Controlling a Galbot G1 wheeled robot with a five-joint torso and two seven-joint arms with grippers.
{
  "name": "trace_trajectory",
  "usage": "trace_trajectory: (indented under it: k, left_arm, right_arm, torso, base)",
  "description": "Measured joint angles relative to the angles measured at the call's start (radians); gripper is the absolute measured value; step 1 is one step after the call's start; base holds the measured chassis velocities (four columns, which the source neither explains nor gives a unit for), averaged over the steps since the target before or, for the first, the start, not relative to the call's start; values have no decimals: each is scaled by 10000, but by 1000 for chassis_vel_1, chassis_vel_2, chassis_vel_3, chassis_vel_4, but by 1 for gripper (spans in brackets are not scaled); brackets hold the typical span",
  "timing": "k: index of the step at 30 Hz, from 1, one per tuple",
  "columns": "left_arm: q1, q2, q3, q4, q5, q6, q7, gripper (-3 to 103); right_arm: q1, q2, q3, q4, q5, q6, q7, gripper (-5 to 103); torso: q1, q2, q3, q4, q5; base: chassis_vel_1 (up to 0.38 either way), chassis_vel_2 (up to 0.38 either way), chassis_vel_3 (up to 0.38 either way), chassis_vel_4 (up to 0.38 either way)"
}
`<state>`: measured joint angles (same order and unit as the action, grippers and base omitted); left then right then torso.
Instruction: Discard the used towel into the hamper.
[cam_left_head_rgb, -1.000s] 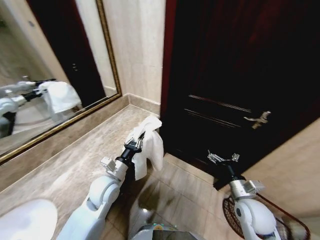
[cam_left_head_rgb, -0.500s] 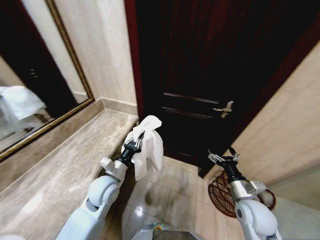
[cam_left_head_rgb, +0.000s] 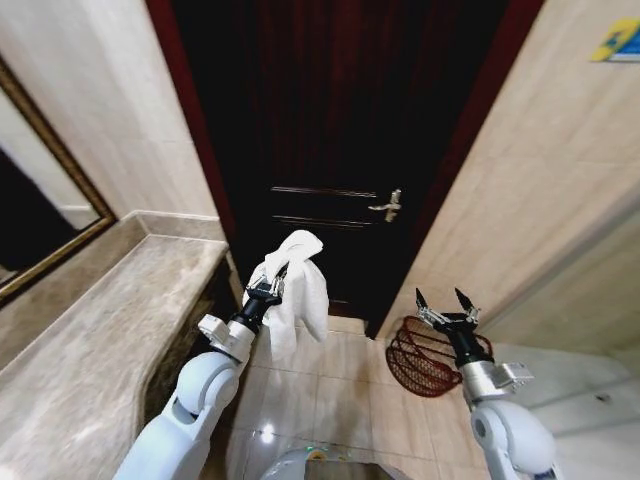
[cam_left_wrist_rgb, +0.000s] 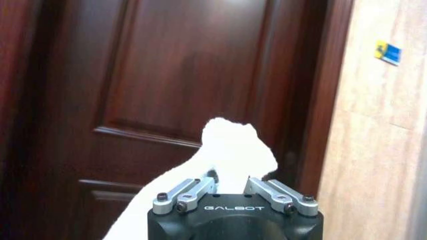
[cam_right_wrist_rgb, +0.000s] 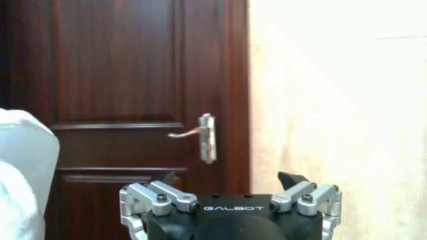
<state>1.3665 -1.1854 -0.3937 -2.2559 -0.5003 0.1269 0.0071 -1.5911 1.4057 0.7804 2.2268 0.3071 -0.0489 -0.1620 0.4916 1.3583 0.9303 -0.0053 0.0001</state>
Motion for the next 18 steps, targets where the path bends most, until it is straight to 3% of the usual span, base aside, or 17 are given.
trace_trajectory:
  k: [18]
  left_arm:
    - [-3, -46, 8, 12, 18, -31, 29, 9]
  right_arm:
    - [-28, 14, 44, -31, -49, 228, -4, 100]
  torso:
    - [0, 0, 0, 0, -1]
  base:
    - [-102, -97, -104, -100]
